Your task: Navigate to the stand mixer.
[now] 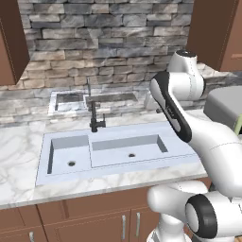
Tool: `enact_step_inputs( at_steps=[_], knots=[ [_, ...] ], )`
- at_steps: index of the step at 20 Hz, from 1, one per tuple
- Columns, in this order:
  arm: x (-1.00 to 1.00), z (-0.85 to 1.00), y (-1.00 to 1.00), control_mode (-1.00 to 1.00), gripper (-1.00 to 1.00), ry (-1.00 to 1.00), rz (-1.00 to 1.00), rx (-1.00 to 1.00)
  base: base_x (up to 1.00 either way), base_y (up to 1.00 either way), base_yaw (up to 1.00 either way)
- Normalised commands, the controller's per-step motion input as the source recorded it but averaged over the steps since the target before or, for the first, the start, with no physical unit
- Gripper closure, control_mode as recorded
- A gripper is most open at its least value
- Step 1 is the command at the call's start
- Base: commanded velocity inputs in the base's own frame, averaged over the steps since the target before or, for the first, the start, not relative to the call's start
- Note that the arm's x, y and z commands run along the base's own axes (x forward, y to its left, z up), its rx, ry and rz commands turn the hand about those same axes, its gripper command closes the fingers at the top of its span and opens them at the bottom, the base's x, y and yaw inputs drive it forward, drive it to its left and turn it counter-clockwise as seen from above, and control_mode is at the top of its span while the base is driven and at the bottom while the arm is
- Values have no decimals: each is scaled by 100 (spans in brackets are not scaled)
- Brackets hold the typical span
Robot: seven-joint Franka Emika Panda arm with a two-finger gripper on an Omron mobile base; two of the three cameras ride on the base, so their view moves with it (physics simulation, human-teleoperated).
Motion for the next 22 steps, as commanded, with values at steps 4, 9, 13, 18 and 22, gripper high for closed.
enact_step_inputs(
  at_steps=[4,9,13,18,22],
  knots=[
    [0,0,0,100,-100,0,0,0,0,0,0],
    [0,0,0,100,-100,0,0,0,0,0,0],
    [0,0,0,100,-100,0,0,0,-35,19,0],
    [0,0,0,100,-100,0,0,0,-44,60,16],
    [0,0,0,100,-100,0,0,0,-56,55,74]
  ],
)
